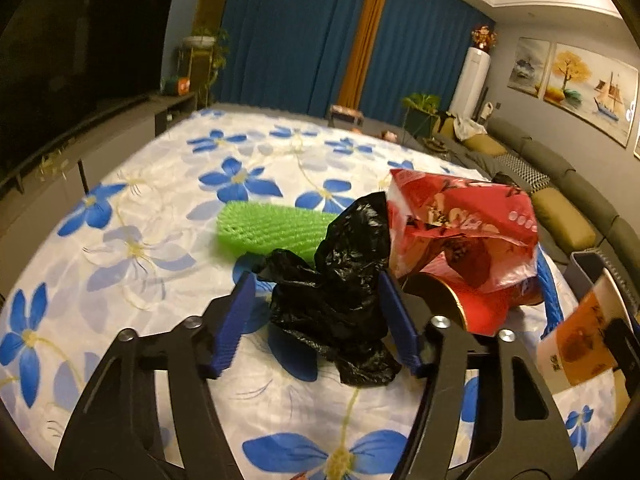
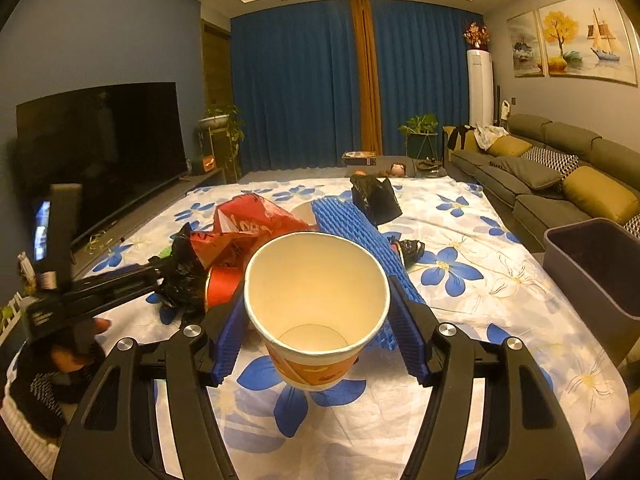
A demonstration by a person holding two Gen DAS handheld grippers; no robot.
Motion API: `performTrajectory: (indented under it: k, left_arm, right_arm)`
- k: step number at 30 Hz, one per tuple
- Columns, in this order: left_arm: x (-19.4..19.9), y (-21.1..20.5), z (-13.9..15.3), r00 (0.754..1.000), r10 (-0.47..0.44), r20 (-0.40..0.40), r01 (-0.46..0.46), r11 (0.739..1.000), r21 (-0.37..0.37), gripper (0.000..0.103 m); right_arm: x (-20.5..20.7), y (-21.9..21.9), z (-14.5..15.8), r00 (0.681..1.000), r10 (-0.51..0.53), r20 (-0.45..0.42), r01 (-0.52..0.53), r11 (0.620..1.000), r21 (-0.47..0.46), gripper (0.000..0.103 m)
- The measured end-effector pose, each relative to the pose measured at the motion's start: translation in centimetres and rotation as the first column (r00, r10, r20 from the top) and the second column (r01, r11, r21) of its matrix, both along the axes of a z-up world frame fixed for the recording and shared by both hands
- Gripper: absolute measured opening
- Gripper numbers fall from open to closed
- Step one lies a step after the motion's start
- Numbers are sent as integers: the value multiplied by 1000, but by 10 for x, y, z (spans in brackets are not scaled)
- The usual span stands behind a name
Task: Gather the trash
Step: 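Grasp the black plastic bag with the left gripper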
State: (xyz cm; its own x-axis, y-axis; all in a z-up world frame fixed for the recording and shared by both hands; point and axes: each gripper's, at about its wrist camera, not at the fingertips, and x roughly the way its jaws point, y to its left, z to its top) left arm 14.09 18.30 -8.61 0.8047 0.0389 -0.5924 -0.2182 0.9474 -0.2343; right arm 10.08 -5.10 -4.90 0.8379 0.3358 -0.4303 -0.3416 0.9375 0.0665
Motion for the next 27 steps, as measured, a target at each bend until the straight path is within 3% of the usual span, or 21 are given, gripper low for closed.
performTrajectory:
  k: [3, 8, 11, 20, 27]
  left_arm:
    - [7, 3, -5, 1000, -11, -23, 10, 999, -32, 52]
    - [13, 0, -12, 998, -42, -50, 40, 998, -53, 17]
    - [11, -1, -11, 998, -47, -48, 44, 997, -56, 5]
    - [-38, 0, 13, 999, -10, 49, 13, 998, -64, 2]
    - [-75, -13, 41, 991, -24, 134, 28, 999, -27, 2]
  right_arm:
    - [-4, 1, 2, 1000, 5, 12, -4, 1000, -7, 64]
    - [-6, 2, 2, 1000, 5, 17, -5, 1000, -16, 64]
    - [-7, 1, 1, 1000, 3, 12, -2, 1000, -24, 64]
    - [-17, -9, 6, 999, -18, 28, 18, 1000, -25, 64]
    - [-26, -17, 13, 998, -28, 52, 29, 999, -17, 64]
